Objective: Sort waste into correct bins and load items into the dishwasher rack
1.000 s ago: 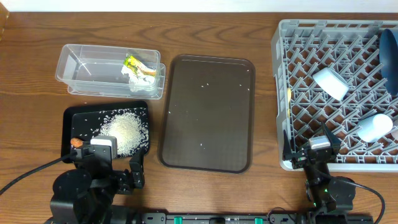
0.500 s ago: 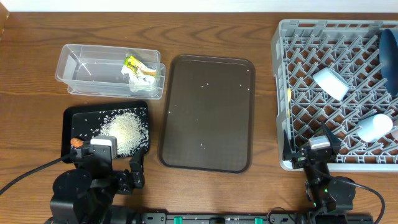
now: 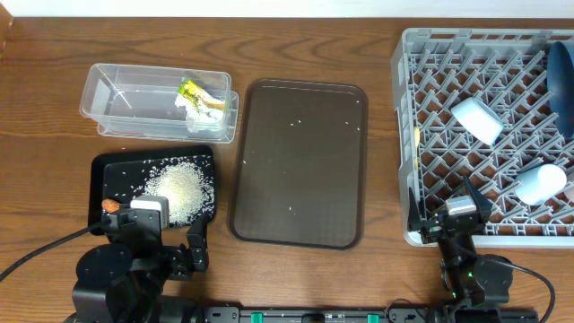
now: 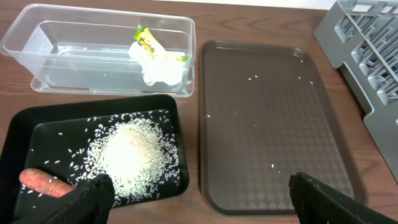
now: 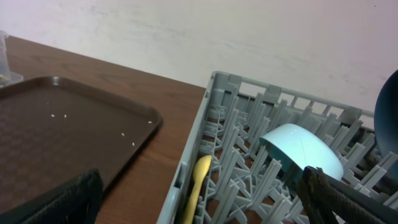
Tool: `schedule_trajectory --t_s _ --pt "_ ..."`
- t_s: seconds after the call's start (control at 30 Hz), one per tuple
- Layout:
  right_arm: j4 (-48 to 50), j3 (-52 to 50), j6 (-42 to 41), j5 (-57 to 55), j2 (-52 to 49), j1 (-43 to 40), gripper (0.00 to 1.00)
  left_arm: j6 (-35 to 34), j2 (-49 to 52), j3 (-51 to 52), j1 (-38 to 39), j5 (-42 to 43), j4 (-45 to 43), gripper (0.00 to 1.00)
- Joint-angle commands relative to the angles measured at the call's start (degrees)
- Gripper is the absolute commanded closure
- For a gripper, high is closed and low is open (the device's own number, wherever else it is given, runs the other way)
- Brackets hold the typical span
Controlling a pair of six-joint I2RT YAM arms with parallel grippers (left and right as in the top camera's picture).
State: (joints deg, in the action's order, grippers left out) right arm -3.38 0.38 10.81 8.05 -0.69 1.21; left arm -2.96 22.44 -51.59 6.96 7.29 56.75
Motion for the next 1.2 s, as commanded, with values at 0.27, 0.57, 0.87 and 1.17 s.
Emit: schedule_trajectory --t_s 0.27,0.57,0.87,1.17 --pt "-0.28 -0.07 0.39 -0.52 0.39 0.31 0.01 1.22 -10.03 10.60 -4.48 -5.38 -3.54 0.08" --pt "-0.28 -0.07 0.39 -0.52 0.39 0.31 0.01 1.20 -20.94 34.71 -5.01 -5.18 -30.01 0.08" --pt "-0.28 -0.07 0.39 -0.52 0.39 0.31 0.01 1.25 -22.34 48.87 -5.01 -5.18 -53.51 0.08" --pt "-0.28 -0.07 0.39 -0.52 0.39 0.31 0.01 1.22 -22.36 51.36 -4.96 -2.19 -53.18 0.08"
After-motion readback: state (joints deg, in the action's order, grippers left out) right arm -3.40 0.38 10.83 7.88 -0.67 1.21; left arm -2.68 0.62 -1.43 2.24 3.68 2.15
